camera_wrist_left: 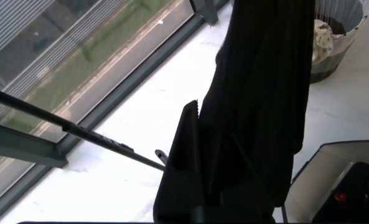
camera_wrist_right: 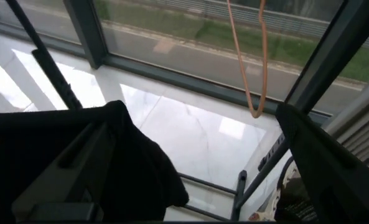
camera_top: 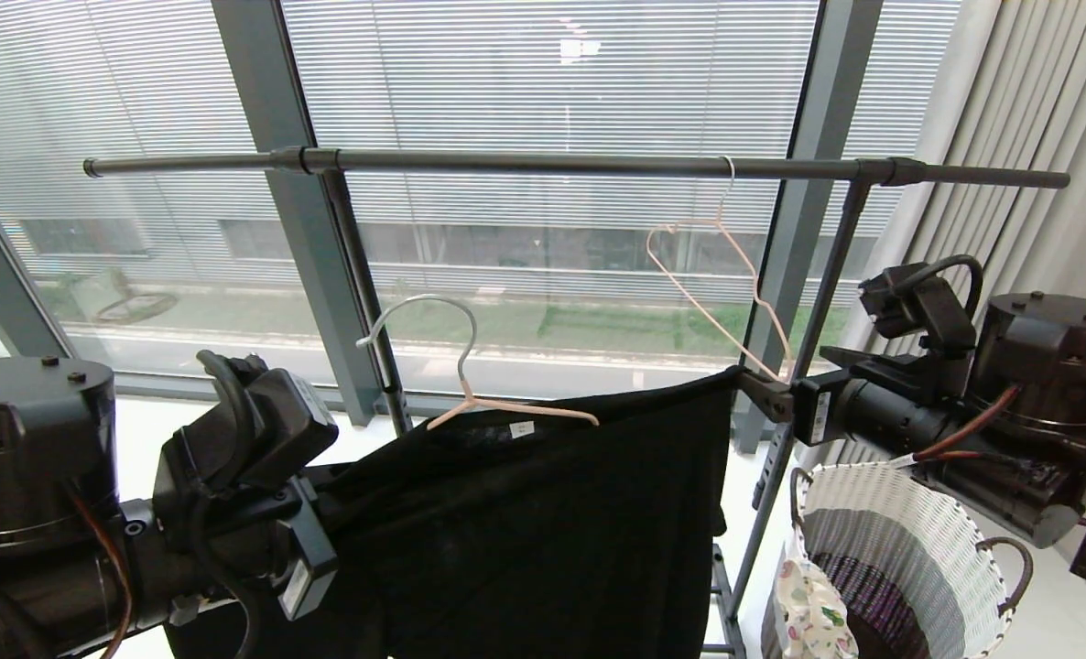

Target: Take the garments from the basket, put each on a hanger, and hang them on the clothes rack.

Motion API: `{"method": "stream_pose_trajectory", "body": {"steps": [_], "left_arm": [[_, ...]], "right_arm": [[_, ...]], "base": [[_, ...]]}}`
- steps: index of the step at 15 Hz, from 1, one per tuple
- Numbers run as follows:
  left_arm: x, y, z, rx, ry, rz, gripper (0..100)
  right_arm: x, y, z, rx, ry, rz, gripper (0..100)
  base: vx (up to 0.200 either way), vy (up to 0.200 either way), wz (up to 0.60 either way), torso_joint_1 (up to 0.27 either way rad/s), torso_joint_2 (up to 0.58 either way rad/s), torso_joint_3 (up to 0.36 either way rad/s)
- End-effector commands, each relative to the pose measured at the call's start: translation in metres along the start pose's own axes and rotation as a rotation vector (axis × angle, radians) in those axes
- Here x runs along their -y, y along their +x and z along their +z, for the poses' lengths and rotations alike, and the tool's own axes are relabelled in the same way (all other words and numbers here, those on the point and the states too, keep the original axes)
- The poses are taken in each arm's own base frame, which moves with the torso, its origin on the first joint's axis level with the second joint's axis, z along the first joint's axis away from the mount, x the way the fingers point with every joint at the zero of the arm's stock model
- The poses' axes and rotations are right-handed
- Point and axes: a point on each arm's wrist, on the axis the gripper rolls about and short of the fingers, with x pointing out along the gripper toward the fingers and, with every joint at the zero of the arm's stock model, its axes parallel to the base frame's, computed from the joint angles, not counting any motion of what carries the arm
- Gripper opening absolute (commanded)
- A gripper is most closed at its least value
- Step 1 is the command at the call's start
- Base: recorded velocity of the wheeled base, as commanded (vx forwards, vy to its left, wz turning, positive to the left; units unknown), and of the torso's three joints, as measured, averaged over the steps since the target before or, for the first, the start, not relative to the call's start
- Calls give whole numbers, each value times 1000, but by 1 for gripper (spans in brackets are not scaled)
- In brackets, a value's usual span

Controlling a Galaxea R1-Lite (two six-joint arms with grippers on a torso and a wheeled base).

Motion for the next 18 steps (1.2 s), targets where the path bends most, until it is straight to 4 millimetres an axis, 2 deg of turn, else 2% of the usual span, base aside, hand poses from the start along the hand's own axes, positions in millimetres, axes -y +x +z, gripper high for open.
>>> {"method": "stream_pose_trajectory", "body": {"steps": [1, 4, 5, 7, 9, 13, 18], "left_arm": [[-1, 8, -2, -19, -8, -10, 0], [0, 7, 3, 4, -12, -22, 0], [3, 7, 5, 14, -16, -39, 0], [9, 7, 11, 36, -8, -69, 0], [17, 9, 24, 83, -9, -112, 0], [41, 25, 41, 113, 37, -240, 0], [58, 34, 55, 147, 77, -314, 0]], "right_arm": [[-3, -35, 42, 77, 5, 190, 100], [-4, -62, 63, 55, -1, 338, 100], [-4, -64, 63, 38, -2, 369, 100], [-4, -62, 60, 26, -23, 375, 100], [-5, -62, 54, -18, -140, 398, 100], [-9, -64, 51, -125, -338, 615, 100], [-17, -62, 37, -261, -449, 757, 100]], "base": [[0, 0, 0, 0, 0, 0], [0, 0, 0, 0, 0, 0], [0, 0, 0, 0, 0, 0], [0, 0, 0, 0, 0, 0], [0, 0, 0, 0, 0, 0], [0, 0, 0, 0, 0, 0], [0, 0, 0, 0, 0, 0]]}}
